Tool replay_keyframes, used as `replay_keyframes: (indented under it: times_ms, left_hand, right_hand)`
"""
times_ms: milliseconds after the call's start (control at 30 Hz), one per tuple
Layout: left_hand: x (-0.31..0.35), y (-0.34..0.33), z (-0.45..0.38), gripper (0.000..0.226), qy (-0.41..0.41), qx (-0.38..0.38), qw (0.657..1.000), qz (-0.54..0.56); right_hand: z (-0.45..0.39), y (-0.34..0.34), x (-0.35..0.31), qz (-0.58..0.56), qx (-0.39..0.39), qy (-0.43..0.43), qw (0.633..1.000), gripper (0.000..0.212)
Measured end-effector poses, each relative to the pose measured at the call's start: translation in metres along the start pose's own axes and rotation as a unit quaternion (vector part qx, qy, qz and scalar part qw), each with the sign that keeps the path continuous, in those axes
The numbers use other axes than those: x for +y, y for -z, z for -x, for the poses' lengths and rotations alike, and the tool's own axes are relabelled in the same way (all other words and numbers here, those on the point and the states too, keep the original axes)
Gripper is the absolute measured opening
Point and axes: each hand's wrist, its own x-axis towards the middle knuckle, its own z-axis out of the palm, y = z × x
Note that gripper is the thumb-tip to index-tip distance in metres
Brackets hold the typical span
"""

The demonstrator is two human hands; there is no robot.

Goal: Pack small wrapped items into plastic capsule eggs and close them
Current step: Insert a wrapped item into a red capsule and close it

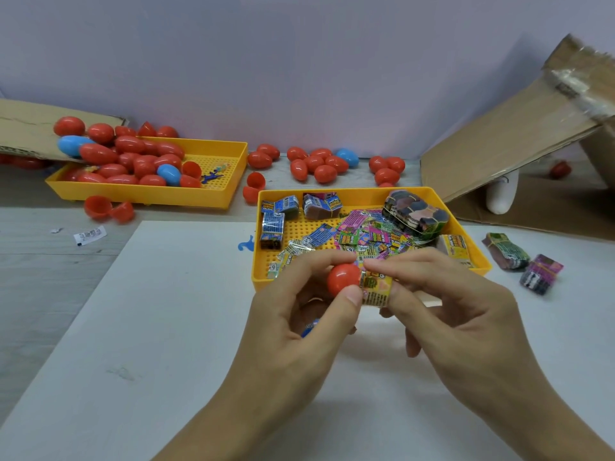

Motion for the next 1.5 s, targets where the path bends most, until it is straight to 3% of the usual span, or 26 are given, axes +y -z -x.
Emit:
replay_keyframes:
  times_ms: [500, 833, 1067, 1300, 1500]
  left_hand:
    - [0.0001, 0.0038, -0.0060, 0.040, 0.053, -0.001, 0.993, 0.101]
    - [-0.0014, 0.0071, -0.0090, 0.035, 0.101, -0.009, 0.977, 0.189]
    - [-0.0050, 0.0073, -0.0083, 0.031, 0.078, -0.005, 0.990, 0.114]
    - [-0.0066, 0.0044, -0.0066, 0.035, 0.051, -0.021, 0.990, 0.131]
    - [-0.0063, 0.0036, -0.0065, 0.035, 0.043, -0.015, 0.991, 0.125]
  right_hand:
    - [0.0000, -0.0012, 0.0004, -0.026, 0.001, -0.013, 1.000, 0.031]
    - [0.0007, -0.0018, -0.0019, -0.032, 0.024, 0.002, 0.999, 0.031]
    - [0.0014, -0.0021, -0.0024, -0.023, 0.011, 0.006, 1.000, 0.029]
    - [0.0011, -0.0023, -0.0026, -0.016, 0.007, 0.004, 1.000, 0.022]
    - [0.0006, -0.0009, -0.0012, -0.009, 0.002, 0.001, 1.000, 0.029]
